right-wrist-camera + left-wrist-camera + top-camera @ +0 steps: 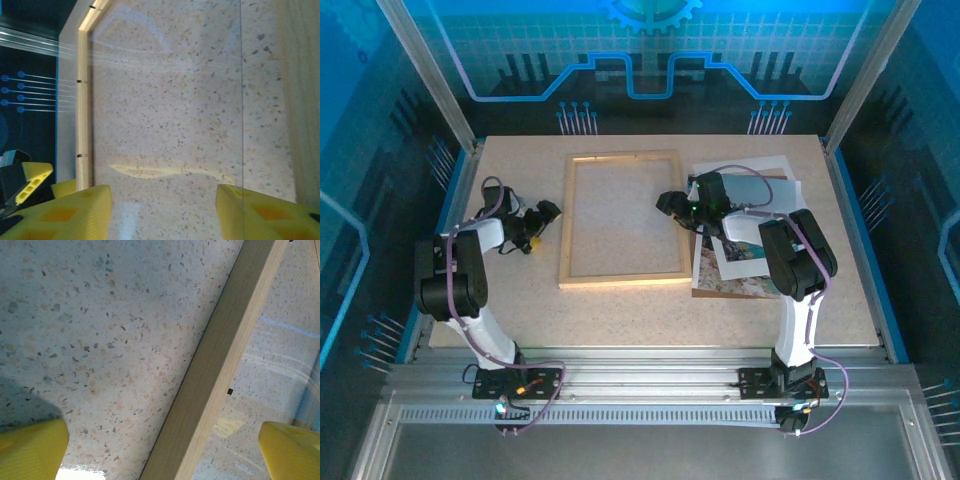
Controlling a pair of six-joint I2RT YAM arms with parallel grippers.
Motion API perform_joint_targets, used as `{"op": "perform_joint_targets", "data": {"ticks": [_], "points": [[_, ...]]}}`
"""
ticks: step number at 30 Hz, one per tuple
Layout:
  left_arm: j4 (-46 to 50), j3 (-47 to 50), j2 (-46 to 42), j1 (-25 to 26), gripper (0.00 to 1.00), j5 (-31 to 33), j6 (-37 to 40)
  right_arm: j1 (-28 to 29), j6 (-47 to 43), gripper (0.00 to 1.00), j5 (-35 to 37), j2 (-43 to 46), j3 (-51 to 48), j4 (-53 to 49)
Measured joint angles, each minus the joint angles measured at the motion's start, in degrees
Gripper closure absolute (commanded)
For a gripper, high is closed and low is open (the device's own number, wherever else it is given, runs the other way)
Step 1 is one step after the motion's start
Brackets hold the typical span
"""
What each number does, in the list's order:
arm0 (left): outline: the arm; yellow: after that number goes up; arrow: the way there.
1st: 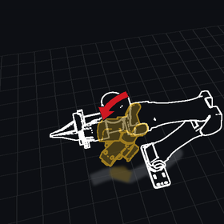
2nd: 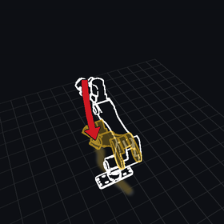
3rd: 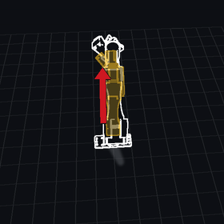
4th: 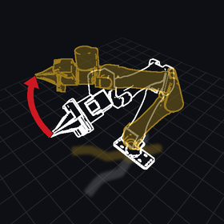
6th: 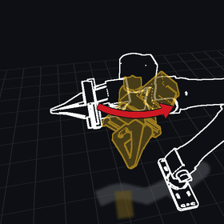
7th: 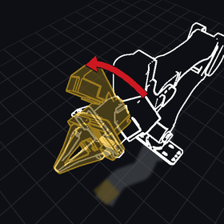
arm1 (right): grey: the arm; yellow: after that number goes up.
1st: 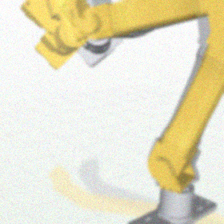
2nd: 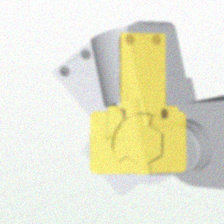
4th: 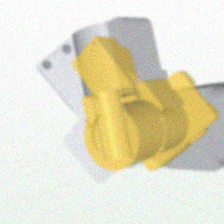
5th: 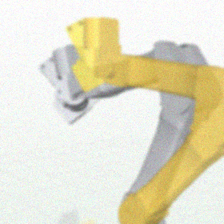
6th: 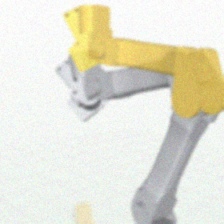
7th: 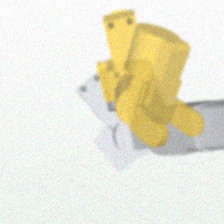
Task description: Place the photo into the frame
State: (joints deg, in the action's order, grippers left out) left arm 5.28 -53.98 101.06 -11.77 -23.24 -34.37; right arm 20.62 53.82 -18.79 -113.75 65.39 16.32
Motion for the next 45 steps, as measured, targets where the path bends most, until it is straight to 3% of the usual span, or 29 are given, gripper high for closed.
{"op": "perform_joint_targets", "data": {"ticks": [34, 39, 41, 45], "points": [[0.4, -0.6, 0.2, 0.1, 0.01, -0.1, 0.0, 0.3, -16.0, 0.30, 17.3, 4.4, 10.5, -26.7], [0.5, -0.7, 0.2, 0.1, 0.01, -0.2, 0.0, -0.9, -18.3, 0.19, 21.9, 6.9, 11.2, -30.6], [0.5, -0.7, 0.2, 0.1, 0.01, -0.2, 0.0, -2.0, -19.3, 0.01, 24.0, 8.3, 11.2, -32.1], [0.8, -0.7, 0.1, 0.2, 0.01, -0.1, 0.0, -4.9, -21.4, 0.00, 26.8, 11.4, 11.2, -34.4]]}}
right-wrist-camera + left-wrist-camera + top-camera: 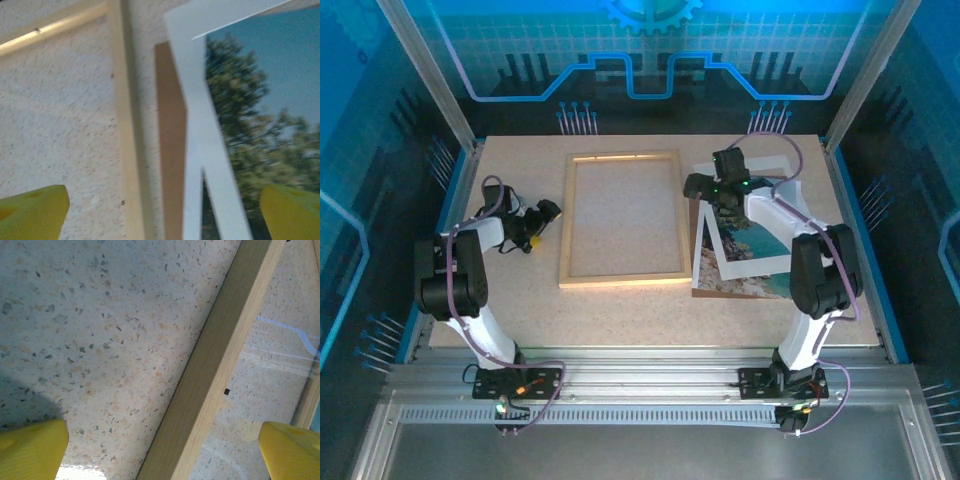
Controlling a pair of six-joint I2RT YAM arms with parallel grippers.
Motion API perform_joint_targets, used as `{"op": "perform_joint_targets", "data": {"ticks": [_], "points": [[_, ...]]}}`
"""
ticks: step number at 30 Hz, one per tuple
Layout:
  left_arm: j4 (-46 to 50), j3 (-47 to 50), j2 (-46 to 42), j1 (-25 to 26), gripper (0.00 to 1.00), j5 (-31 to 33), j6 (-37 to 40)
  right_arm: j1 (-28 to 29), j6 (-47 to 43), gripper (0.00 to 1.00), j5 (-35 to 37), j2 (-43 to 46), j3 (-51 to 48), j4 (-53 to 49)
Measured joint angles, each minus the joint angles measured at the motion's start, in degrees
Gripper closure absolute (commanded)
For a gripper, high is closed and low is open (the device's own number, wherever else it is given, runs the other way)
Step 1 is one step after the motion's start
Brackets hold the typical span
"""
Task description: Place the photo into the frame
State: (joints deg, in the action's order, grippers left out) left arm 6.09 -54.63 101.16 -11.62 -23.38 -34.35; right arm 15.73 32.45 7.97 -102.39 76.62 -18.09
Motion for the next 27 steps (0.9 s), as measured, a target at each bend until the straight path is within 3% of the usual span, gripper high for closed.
{"op": "perform_joint_targets", "data": {"ticks": [4, 9, 13, 17, 23, 27], "points": [[1.9, -0.4, -1.3, 1.5, 0.01, 1.2, 0.4, -3.8, -1.5, 0.00, 0.7, 2.8, 0.0, -2.5], [4.2, -2.4, -5.1, 7.2, 0.01, 3.7, 1.0, -10.8, -3.0, 0.00, -0.3, 5.9, -1.4, -5.1], [4.4, -4.2, -7.5, 14.6, 0.01, 5.6, 0.5, -19.0, -4.5, 0.00, -2.5, 9.5, -6.0, -6.7], [3.8, -6.9, -6.7, 25.5, 0.01, 7.3, -2.2, -27.7, -6.2, 0.00, -4.5, 10.8, -9.2, -8.4], [0.7, -16.1, 2.0, 39.9, 0.01, 8.2, -6.3, -36.7, -7.0, 0.00, -7.9, 11.0, -15.2, -7.8], [-0.2, -20.4, 7.2, 44.4, 0.01, 8.2, -8.1, -41.0, -6.7, 0.00, -9.5, 10.6, -18.8, -6.8]]}}
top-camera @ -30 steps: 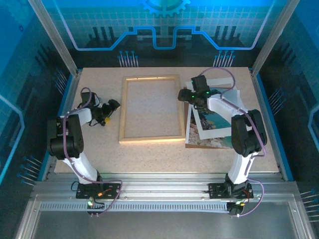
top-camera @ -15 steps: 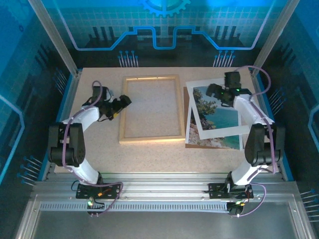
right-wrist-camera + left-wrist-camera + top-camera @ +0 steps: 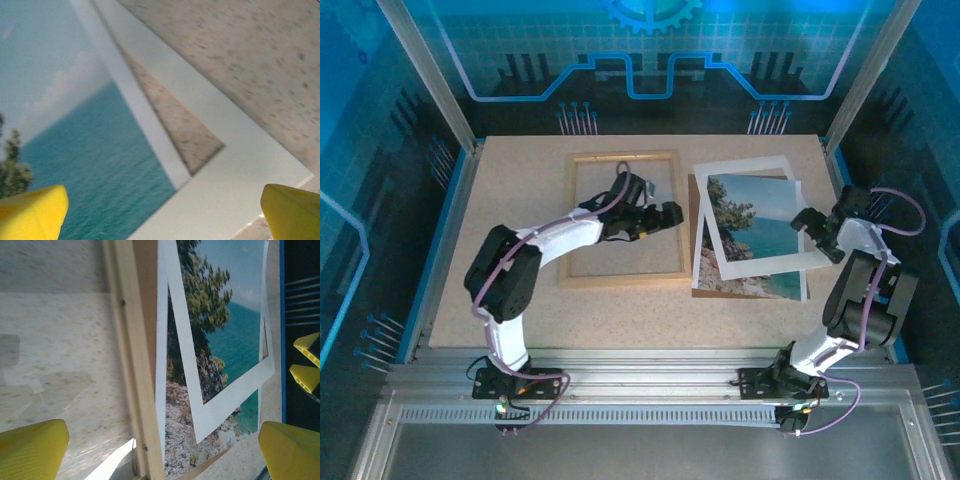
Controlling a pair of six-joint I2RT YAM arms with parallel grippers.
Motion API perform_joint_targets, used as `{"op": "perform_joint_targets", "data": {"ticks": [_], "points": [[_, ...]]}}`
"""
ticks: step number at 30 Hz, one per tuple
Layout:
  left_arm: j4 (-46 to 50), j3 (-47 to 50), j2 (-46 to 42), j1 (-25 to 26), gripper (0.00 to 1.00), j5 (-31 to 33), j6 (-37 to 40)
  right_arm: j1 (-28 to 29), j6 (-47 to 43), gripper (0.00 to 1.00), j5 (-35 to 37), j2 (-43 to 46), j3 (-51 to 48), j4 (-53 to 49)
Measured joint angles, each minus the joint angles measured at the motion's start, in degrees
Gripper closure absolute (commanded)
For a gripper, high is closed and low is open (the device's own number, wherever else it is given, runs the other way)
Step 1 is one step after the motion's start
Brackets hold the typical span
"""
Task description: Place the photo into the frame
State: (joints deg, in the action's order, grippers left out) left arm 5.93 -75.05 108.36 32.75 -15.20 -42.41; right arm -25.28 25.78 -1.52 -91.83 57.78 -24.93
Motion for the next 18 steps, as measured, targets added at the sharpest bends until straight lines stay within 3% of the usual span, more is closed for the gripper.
{"op": "perform_joint_targets", "data": {"ticks": [8, 18], "points": [[-1.6, -6.6, 6.8, 4.9, 0.01, -0.1, -3.3, -6.0, 0.0, 0.00, -2.2, -4.7, -0.9, 7.1], [-2.9, -28.7, 22.4, 12.5, 0.01, -3.0, -7.0, -6.3, 0.3, 0.00, -3.5, -10.0, 1.5, 9.6]]}}
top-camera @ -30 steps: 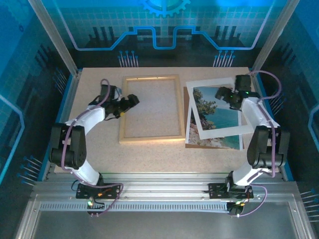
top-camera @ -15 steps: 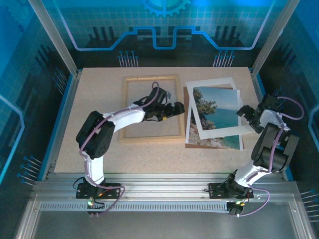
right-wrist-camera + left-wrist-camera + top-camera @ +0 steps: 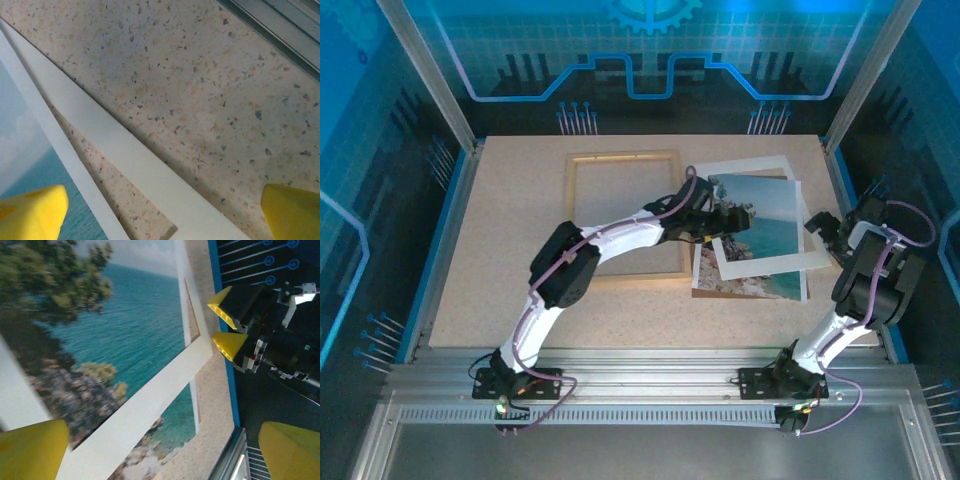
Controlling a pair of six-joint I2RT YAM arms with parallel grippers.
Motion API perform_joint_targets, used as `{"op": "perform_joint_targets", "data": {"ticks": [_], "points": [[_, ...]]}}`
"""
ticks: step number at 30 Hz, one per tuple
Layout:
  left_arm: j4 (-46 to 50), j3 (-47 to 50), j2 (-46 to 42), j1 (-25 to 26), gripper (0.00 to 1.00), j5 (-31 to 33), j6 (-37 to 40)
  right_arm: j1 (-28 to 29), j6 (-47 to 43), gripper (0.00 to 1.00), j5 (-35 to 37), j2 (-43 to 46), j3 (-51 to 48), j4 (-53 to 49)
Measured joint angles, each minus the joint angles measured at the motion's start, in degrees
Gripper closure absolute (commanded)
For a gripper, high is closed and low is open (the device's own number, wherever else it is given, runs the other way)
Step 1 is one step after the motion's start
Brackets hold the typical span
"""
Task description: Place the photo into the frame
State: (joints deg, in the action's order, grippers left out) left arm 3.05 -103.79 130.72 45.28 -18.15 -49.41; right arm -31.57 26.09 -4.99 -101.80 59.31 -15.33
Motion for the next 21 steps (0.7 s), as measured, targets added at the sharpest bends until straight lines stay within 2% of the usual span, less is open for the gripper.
{"op": "perform_joint_targets", "data": {"ticks": [12, 21], "points": [[6.6, -10.6, 10.9, 0.5, 0.01, 0.8, 0.4, 0.0, 2.6, 0.00, -3.1, 0.7, -0.2, 0.0], [14.6, -15.5, 12.6, 1.1, 0.01, 2.3, 4.9, 0.0, 3.1, 0.00, -3.2, 6.0, -1.1, 0.0]]}}
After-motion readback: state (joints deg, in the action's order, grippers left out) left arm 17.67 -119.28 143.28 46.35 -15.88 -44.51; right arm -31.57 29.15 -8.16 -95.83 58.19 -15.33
